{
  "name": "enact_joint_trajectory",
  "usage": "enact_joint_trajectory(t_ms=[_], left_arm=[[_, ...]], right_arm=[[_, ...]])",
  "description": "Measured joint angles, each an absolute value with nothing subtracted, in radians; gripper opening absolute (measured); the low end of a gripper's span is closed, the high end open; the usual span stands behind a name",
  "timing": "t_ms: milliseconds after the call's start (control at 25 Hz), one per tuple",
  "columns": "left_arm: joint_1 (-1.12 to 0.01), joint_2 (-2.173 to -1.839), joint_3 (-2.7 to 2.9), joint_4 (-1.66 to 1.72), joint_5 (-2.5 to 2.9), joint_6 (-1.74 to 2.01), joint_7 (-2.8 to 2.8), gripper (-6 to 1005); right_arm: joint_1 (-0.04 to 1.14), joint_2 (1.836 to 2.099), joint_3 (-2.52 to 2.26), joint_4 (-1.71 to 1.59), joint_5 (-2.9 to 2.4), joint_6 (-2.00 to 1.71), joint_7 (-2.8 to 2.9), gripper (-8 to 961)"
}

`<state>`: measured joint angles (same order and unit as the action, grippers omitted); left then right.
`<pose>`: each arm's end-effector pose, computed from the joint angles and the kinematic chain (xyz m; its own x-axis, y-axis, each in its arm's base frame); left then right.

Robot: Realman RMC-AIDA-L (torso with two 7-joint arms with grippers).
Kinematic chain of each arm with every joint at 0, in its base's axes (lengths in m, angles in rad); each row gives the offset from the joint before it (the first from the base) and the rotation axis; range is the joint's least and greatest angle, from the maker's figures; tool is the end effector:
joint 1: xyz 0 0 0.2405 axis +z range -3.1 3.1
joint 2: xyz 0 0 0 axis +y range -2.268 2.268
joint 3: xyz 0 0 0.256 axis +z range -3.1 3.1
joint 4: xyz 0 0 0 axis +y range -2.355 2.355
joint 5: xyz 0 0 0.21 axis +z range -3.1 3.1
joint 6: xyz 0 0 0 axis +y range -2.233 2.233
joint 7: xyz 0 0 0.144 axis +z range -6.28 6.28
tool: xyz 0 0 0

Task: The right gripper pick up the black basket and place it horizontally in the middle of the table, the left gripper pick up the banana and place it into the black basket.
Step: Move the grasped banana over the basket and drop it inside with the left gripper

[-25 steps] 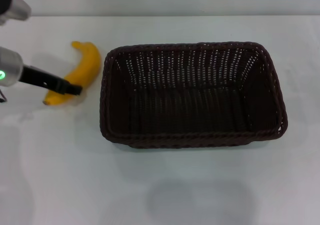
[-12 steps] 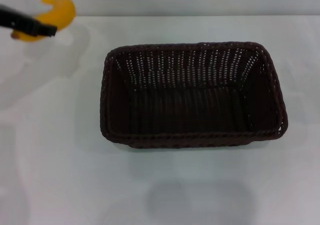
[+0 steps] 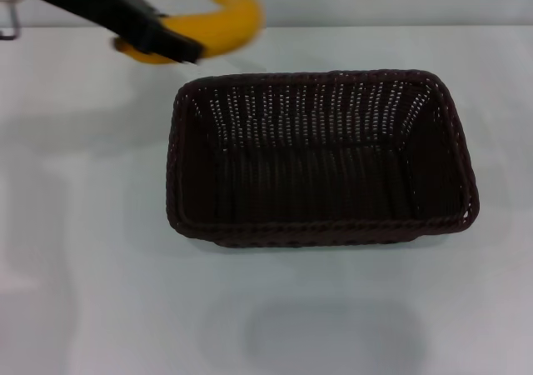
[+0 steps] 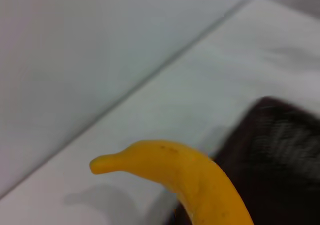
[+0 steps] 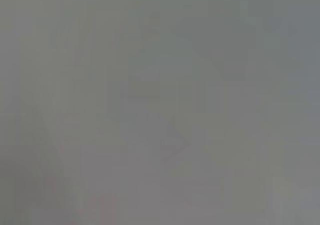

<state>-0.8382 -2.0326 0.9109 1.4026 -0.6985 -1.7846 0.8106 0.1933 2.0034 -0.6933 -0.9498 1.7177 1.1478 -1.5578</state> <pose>-0.1080 0.3907 0.0889 0.8827 0.4679 0.0431 0.4539 -0.8254 -0.3358 0.3449 0.3191 0.1594 0.5345 -0.1573 -0.8304 -0.8269 -0.3004 -0.4754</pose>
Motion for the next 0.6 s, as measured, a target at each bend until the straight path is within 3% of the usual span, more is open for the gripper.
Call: enact_joint_trajectory(t_ms=[240,440,600], left_arm=[[-0.866,-2.037,1.018,1.353,-0.869,-1.843,0.780,555],[-0.876,-2.070,1.063,1.335,-0.869,-1.841,0.749,584],[-0.874,-2.073,1.073,1.340,-0.871,-1.816,0.755,608]], right_arm=[[0.188,2.003,-0.663,-0.946,1.713,1.172,-1.598,403],[0.182,2.003,-0.650,-0.945,1.716,1.178,-1.620,403],[0.175,2.003,-0.595,-0.943,1.712,1.212,-1.625,404]])
